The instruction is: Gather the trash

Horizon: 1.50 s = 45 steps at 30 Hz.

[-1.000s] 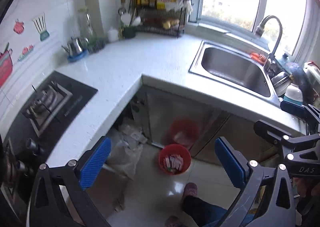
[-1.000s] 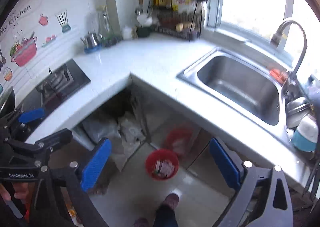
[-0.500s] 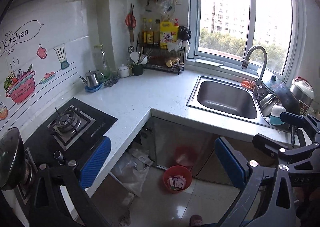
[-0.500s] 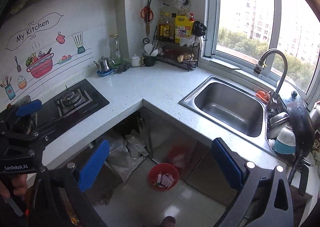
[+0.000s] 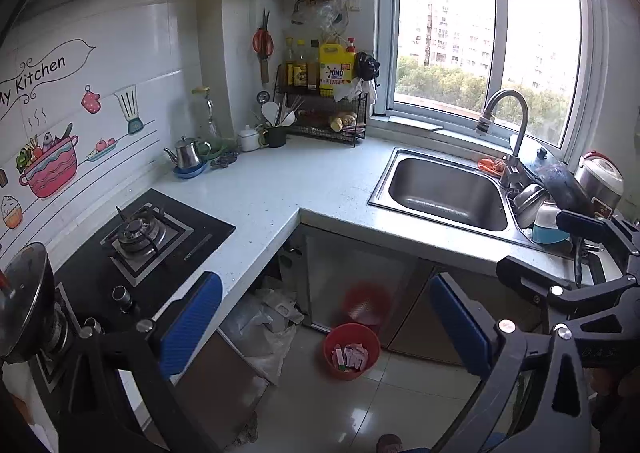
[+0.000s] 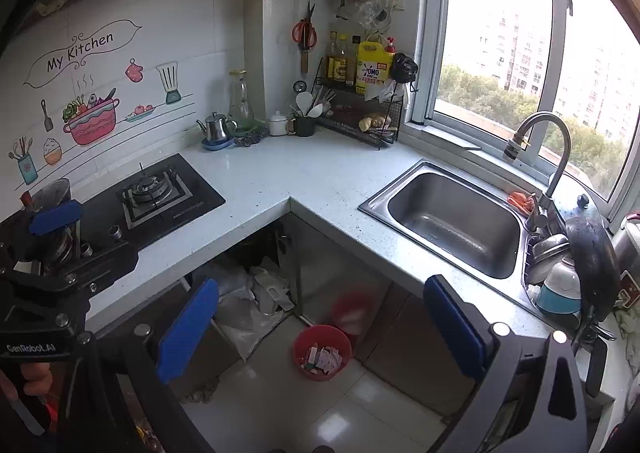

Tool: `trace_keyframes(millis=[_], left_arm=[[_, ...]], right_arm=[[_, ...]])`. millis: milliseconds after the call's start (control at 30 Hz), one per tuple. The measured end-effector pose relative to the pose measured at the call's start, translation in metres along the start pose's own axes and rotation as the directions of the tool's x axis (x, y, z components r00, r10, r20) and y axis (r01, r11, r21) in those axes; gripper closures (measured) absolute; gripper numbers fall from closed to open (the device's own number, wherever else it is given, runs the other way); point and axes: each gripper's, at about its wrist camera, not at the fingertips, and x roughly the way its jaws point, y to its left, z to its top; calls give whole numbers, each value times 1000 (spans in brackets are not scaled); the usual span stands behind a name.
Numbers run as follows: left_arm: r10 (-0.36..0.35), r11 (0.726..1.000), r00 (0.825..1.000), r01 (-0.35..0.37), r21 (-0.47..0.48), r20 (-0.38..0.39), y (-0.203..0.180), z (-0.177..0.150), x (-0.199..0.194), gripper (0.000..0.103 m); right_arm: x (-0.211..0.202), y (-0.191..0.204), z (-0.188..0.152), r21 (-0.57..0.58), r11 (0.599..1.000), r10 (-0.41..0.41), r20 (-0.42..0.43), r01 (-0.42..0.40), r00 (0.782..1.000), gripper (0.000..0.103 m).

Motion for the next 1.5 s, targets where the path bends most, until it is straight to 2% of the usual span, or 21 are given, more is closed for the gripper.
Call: trace_keyframes(millis=[333, 933, 1500], left_arm=[[2, 1000, 1000, -2, -3, -5, 1, -4, 0, 0], [-21, 1000, 999, 21, -22, -23, 9, -2, 6, 0], [-15, 1000, 999, 14, -7, -29, 8, -2, 9, 0]], right_arm=[[-5, -1, -4, -12, 1000, -18, 4, 18, 1000, 1], [-2, -3, -3, -2, 1000, -7, -7, 7, 1000, 1], [2, -9, -3, 0, 1000, -1, -23, 1, 1000, 1]])
